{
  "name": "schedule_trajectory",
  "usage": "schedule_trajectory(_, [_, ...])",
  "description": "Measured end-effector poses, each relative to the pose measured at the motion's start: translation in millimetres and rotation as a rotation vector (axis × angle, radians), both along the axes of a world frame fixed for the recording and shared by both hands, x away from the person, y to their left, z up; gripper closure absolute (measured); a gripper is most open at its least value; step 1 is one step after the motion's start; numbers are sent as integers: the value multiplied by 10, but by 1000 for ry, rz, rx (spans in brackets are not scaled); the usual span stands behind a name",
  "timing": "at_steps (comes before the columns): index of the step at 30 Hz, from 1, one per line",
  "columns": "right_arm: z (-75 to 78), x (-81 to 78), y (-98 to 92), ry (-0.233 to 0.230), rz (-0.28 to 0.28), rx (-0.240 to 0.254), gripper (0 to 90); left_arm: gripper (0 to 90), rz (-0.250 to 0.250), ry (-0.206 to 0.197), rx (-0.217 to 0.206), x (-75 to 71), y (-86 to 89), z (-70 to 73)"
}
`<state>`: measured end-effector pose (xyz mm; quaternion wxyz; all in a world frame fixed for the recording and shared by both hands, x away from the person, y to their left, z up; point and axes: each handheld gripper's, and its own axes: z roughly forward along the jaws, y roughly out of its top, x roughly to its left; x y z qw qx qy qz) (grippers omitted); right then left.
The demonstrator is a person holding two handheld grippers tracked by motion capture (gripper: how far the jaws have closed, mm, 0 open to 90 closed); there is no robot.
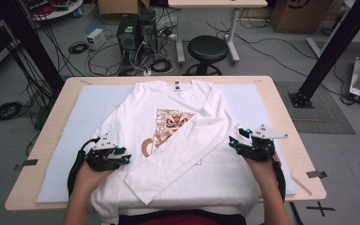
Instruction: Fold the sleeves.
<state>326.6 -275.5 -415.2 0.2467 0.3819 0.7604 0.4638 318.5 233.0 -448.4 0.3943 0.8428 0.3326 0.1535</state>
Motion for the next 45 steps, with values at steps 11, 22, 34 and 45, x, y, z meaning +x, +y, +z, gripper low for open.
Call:
schedule_trajectory(11, [-15,-82,61,-13,13,-38,471,878,24,8,-62,11,87,7])
schedule_trajectory(22, [-3,-60,101,-6,23,-36,471,878,-31,-76,-190,-18,162,296])
schedule_trajectory(34, [128,-50,180,-38,51,-45,471,879,-123,-105,-235,338,-382,615])
schedule_trajectory(45, [63,-81,140,-27,42,-43,471,550,-75,-63,-194,424,-567,450])
